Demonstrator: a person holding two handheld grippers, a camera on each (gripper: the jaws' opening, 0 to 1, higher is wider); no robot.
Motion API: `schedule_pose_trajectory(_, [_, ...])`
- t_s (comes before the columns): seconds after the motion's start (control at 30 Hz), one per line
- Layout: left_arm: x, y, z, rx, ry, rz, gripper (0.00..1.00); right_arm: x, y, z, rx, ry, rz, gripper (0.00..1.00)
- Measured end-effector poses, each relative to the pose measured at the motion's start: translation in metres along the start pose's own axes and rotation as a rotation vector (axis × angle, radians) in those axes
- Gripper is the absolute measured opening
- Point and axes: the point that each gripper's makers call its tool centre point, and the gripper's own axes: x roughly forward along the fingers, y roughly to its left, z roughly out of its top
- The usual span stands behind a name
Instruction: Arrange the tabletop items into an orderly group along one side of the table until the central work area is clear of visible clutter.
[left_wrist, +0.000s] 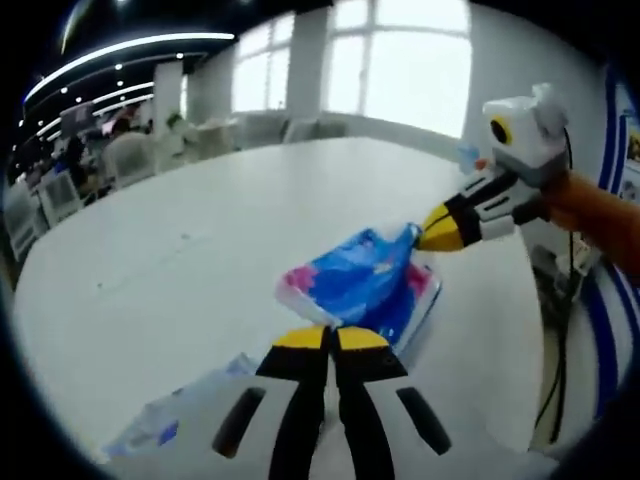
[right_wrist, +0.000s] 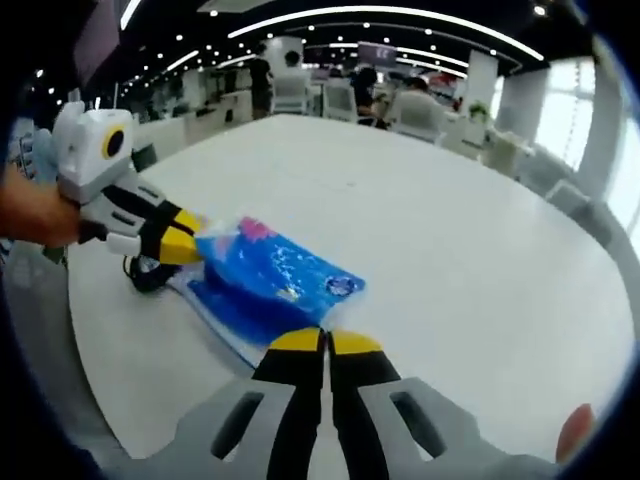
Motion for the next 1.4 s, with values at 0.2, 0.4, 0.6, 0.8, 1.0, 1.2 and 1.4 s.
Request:
schedule_pose_trajectory(0.2, [0.013, 0.002, -0.013, 0.000, 0.045, 0.000, 0.00, 0.017, -0.006, -0.012, 0.004, 0.032, 0.020, 0.02])
schedule_pose_trajectory(0.4, [0.024, 0.004, -0.029, 0.014, 0.087, 0.007, 0.00, 0.031, -0.006, -0.024, 0.010, 0.061, 0.039, 0.02])
schedule_pose_trajectory(0.6, [0.031, 0.006, -0.036, 0.023, 0.109, 0.012, 0.00, 0.039, -0.007, -0.032, 0.021, 0.074, 0.045, 0.02])
schedule_pose_trajectory(0.8, [0.033, 0.009, -0.040, 0.032, 0.121, 0.019, 0.01, 0.044, -0.006, -0.037, 0.025, 0.087, 0.051, 0.02])
schedule_pose_trajectory(1.0, [0.035, 0.009, -0.047, 0.029, 0.143, 0.019, 0.01, 0.048, -0.005, -0.041, 0.029, 0.096, 0.057, 0.02])
schedule_pose_trajectory(1.2, [0.036, 0.012, -0.049, 0.027, 0.154, 0.021, 0.03, 0.049, -0.005, -0.041, 0.032, 0.096, 0.058, 0.02])
schedule_pose_trajectory(1.4, [0.035, 0.015, -0.049, 0.030, 0.154, 0.029, 0.06, 0.050, -0.005, -0.042, 0.035, 0.102, 0.055, 0.02])
